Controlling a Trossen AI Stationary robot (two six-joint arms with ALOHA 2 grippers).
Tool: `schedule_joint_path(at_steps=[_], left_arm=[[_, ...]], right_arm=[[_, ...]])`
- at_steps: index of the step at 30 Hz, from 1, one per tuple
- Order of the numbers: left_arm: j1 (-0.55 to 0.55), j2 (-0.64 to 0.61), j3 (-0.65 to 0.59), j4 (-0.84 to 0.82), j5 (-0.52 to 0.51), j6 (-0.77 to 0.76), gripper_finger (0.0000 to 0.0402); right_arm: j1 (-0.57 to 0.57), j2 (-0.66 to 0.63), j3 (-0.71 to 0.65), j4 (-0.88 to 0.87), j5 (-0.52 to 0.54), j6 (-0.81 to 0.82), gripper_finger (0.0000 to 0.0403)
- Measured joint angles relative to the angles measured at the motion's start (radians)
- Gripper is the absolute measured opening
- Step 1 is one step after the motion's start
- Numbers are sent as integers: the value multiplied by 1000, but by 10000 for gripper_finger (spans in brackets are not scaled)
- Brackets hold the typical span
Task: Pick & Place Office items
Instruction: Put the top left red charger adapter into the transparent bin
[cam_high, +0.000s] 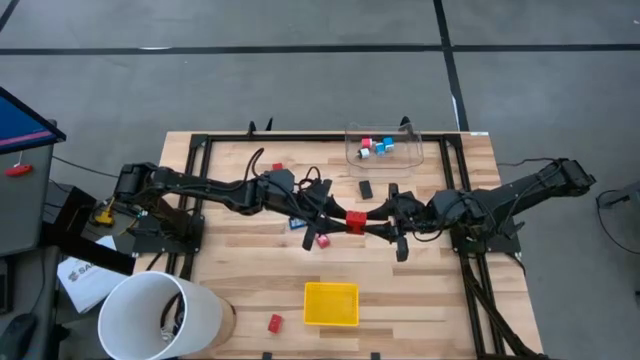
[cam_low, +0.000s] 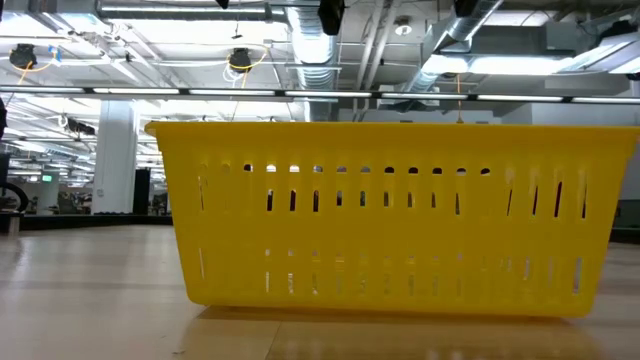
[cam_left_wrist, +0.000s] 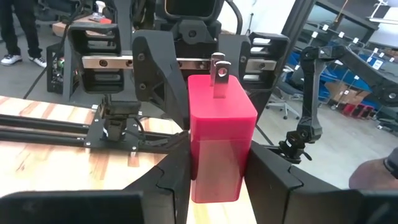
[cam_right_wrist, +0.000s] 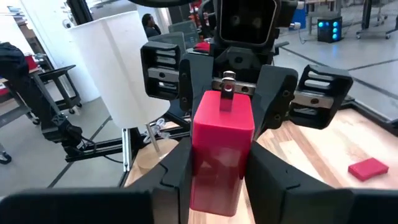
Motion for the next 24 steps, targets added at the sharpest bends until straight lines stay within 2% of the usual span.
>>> schedule_joint_path(at_steps=[3,9,13,19,21,24], left_arm=[[0,-1,0,1,0,15,126],[0,-1,2,-78,0,18,221],[0,-3,2,-153,-2,35,254],[-1,-22,-1,-289,-3,75,260],[-1,-49,-1,-336,-15,88,254],[-1,-127,-36,-395,-87,115,242]], right_arm=[[-3,0,2,11,1,-31,101],[-30,1,54,-16,21,-88,101],[-65,2,100,-109,58,-99,101],[-178,1,184,-342,175,-68,101],[-243,1,207,-406,182,-37,101],[-368,1,239,-550,169,39,101]])
